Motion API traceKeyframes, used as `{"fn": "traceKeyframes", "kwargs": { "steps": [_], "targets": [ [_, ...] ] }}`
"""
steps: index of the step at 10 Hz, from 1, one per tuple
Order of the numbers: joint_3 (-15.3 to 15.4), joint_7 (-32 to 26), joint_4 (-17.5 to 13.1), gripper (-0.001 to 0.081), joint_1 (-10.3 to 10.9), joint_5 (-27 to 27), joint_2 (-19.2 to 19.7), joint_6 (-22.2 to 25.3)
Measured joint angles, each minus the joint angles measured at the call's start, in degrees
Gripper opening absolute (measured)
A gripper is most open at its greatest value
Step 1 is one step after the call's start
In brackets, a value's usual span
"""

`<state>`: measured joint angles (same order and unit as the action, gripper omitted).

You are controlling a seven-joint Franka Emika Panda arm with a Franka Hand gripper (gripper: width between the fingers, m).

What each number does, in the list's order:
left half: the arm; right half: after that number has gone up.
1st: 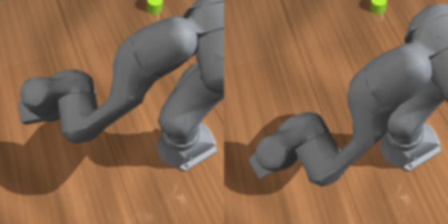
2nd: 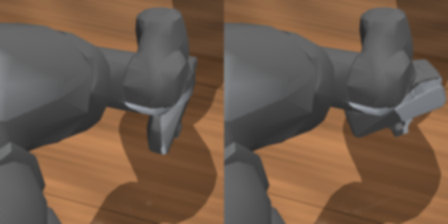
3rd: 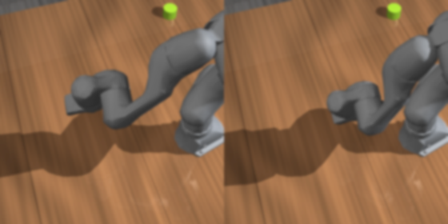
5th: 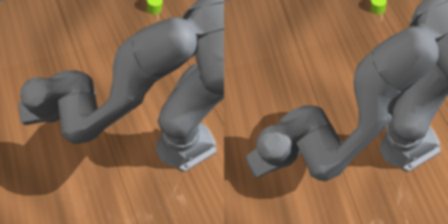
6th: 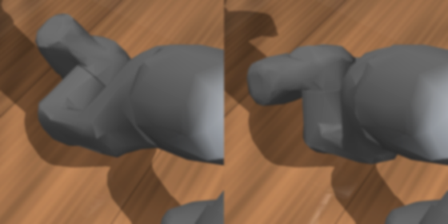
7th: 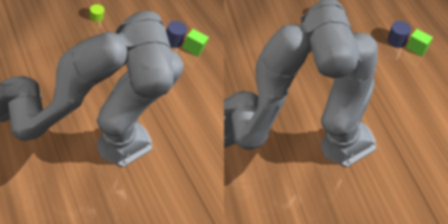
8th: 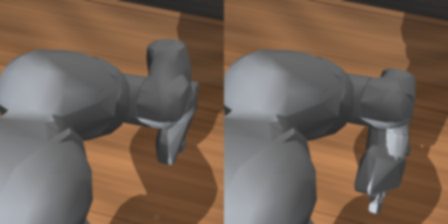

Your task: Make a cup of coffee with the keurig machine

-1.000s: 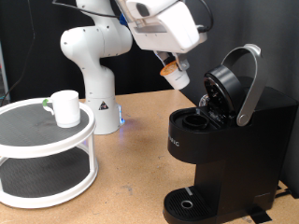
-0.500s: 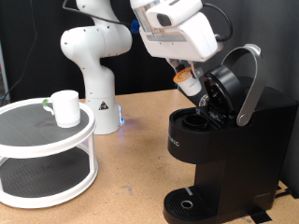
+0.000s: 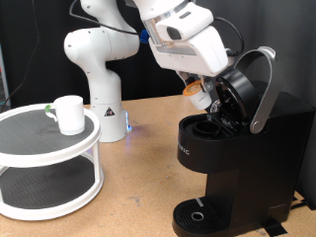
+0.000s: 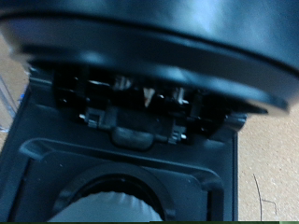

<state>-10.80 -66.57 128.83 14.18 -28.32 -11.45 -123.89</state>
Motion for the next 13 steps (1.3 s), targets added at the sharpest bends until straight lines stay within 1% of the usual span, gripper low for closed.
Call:
{"fn": "traceKeyframes", "kwargs": {
  "steps": [2, 5, 10, 13],
  "targets": [
    [0.29, 1.49, 0.91, 0.0434, 0.0, -0.01, 0.19, -2.36],
    [0.77, 1.67, 1.11, 0.0434, 0.0, 0.01, 1.15, -3.36],
    [2.83, 1.67, 2.41, 0.0434, 0.04, 0.12, 2.71, -6.11],
    [3.3, 1.67, 3.01, 0.0434, 0.05, 0.12, 3.07, -6.78]
  ]
}}
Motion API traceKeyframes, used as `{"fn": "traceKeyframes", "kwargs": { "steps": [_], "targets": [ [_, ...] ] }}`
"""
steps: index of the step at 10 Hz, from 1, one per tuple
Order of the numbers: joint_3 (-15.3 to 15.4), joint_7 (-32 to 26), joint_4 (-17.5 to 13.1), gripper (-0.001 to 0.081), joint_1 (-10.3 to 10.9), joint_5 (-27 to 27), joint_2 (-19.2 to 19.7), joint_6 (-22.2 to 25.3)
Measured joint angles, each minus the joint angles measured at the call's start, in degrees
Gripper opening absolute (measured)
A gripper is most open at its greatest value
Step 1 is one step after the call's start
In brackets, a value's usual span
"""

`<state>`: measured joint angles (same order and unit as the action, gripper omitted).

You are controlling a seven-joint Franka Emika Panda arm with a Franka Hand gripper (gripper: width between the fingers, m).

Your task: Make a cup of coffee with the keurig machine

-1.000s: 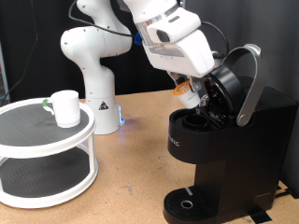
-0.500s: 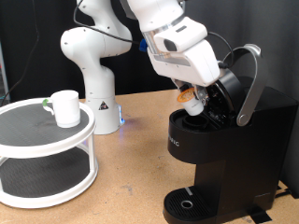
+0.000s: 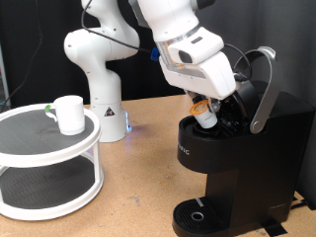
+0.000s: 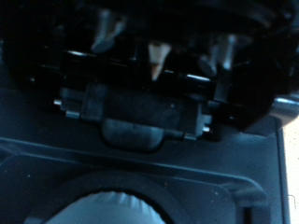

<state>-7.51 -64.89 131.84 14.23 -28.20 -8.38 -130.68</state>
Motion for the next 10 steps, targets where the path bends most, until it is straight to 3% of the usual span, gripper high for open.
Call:
{"fn": "traceKeyframes", "kwargs": {
  "steps": [10],
  "targets": [
    [0.73, -0.45, 1.06, 0.0434, 0.0, -0.06, 1.64, -2.91]
  ]
}}
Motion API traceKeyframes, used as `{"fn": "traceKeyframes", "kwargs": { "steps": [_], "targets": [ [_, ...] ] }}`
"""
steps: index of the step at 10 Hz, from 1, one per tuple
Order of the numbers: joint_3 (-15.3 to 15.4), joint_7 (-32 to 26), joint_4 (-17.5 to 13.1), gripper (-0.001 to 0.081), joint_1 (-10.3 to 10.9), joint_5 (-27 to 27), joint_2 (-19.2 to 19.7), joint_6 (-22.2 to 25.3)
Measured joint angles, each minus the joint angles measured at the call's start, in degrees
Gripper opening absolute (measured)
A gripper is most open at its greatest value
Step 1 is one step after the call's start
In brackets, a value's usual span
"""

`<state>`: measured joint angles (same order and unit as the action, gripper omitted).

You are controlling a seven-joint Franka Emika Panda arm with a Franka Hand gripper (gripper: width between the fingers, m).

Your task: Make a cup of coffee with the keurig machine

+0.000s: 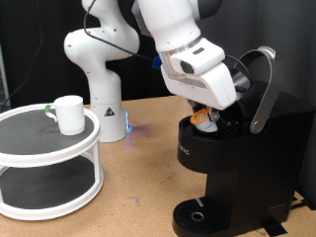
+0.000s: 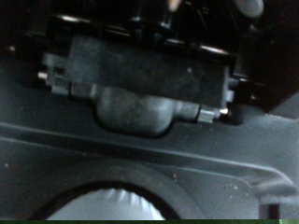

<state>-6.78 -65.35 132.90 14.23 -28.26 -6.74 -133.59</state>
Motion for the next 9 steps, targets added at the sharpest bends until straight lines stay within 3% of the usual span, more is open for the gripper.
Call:
{"fn": "traceKeyframes", "kwargs": {
  "steps": [4, 5, 6, 7, 9],
  "targets": [
    [0.11, -0.06, 0.07, 0.0444, 0.0, -0.02, 0.58, -0.4],
    [0.11, -0.22, 0.11, 0.0638, 0.0, -0.02, 0.86, -0.4],
    [0.11, -0.43, 0.15, 0.0638, 0.0, -0.02, 1.05, -0.48],
    [0.11, -0.54, 0.19, 0.0769, 0.0, -0.03, 1.09, -0.54],
    [0.11, -0.58, 0.19, 0.0796, 0.0, -0.08, 1.09, -0.63]
  ]
}}
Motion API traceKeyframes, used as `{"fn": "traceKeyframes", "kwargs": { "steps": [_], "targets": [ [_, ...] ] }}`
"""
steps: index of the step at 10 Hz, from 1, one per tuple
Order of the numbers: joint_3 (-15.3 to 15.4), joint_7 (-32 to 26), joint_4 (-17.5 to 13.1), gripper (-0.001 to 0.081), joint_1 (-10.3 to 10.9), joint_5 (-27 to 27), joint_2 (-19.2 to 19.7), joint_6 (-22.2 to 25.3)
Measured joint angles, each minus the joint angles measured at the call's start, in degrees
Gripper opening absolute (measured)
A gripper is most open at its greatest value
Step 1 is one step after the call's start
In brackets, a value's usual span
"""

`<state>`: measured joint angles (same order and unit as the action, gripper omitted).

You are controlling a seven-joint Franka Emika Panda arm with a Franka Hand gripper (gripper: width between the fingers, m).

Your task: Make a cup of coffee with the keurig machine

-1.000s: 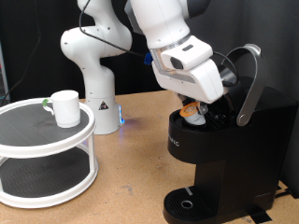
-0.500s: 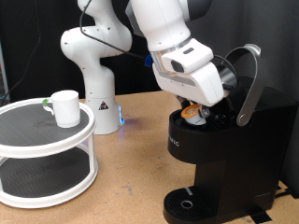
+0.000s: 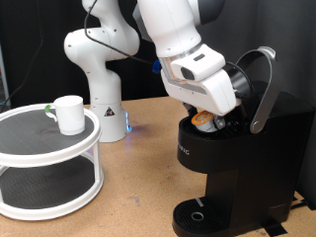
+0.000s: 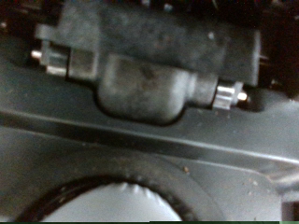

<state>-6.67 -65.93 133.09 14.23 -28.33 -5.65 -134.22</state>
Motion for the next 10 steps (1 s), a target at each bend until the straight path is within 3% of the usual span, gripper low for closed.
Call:
{"fn": "traceKeyframes", "kwargs": {
  "steps": [4, 10],
  "targets": [
    [-0.23, -1.28, -0.54, 0.0805, -0.03, -2.77, -0.35, 0.29],
    [-1.17, -3.62, -1.48, 0.0805, -1.03, -1.16, -1.89, 6.97]
  ]
}}
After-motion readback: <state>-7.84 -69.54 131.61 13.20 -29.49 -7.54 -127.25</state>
